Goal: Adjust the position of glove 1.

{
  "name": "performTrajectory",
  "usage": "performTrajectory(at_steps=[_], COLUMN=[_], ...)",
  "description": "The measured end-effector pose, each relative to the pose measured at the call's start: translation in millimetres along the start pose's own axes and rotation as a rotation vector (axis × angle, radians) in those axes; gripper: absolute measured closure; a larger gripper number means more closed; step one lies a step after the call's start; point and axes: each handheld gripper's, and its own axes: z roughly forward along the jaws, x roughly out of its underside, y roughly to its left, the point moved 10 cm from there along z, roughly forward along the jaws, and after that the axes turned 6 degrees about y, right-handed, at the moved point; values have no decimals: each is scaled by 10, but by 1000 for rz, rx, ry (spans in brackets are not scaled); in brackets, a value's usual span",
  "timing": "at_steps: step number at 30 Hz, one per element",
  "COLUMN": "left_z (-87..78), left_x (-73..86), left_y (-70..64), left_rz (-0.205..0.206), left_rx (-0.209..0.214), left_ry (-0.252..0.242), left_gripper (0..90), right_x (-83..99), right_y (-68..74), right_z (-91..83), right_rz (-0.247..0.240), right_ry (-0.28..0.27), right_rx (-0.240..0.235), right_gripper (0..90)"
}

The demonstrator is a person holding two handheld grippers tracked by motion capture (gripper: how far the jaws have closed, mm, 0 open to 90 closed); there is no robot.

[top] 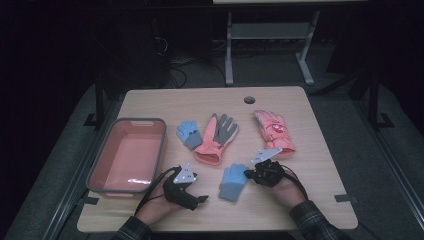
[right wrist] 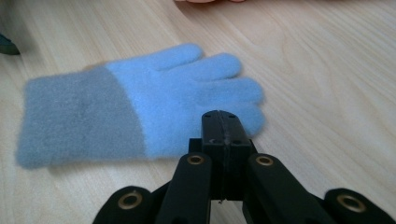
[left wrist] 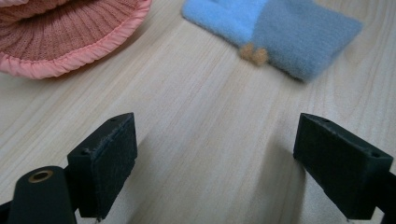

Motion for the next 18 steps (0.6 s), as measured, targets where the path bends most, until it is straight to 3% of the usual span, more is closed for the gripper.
performTrajectory(at_steps=[18], left_z=[2], left_x=[-2], left_y=[1], left_rz=[0], left_rx=[0], left_ry=[-3], left_gripper=[127], right_x=[289], right_y=[266], right_z=[-192], right_rz=[-19], right_ry=[11], right_rx=[-15], right_gripper=[899])
